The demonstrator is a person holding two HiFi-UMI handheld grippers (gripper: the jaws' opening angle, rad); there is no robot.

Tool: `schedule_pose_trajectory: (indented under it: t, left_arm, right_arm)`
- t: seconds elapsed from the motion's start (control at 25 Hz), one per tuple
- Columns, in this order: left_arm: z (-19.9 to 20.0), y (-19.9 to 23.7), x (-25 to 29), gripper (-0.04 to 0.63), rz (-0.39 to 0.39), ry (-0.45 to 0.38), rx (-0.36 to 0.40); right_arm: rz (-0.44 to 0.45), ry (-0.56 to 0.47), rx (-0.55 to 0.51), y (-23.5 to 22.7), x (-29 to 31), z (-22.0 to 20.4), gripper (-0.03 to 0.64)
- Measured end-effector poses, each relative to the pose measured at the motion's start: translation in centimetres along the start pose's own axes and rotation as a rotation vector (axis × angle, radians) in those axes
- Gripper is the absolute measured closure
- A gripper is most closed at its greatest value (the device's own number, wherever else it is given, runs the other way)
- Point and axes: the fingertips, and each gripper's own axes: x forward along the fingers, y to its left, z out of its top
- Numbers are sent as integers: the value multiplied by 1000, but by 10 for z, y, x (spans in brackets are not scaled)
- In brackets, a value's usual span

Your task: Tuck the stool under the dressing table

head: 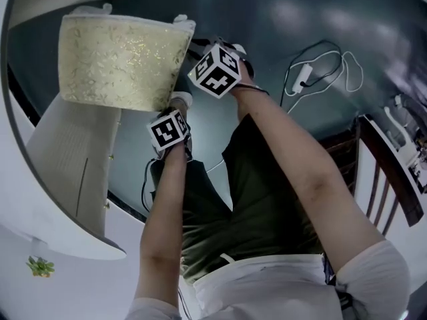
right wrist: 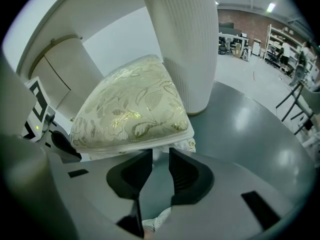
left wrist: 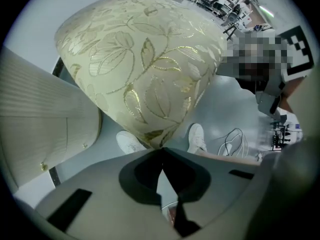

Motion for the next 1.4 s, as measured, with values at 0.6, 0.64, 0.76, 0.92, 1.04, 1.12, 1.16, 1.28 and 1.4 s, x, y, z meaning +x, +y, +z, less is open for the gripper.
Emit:
schedule_pose_trajectory:
  t: [0.6, 0.64, 0.76, 0.92, 1.04, 1.12, 1.16, 1.28, 1.4]
  left_arm:
    - [63, 44, -20, 592, 54, -99, -31]
    - [66, 47, -21, 592, 59, -102, -30]
    - [72, 60, -26, 592, 86, -100, -34]
    - [86, 73, -31, 592, 92, -139, -66]
    - [95, 83, -35, 592, 108, -162, -76]
    - [100, 91, -38, 592, 123, -170, -81]
    - [102, 96, -39, 592, 130, -175, -85]
    - [109, 115, -44, 592, 169, -194, -99]
    - [116, 134, -50, 592, 199, -213, -118]
  right_arm:
    - [5, -129, 118, 21, 15, 81, 562]
    - [4, -132, 125, 21, 16, 86, 565]
    - [1, -149, 121, 24, 21, 101, 592]
    - [6, -176, 136, 28, 27, 121, 590]
    - [15, -198, 141, 31, 31, 134, 580]
    - [24, -207, 135, 34, 34, 142, 575]
    - [28, -211, 131, 36, 35, 146, 571]
    - [42, -228, 130, 45, 42, 159, 563]
    - [51, -247, 154, 54, 49, 172, 559]
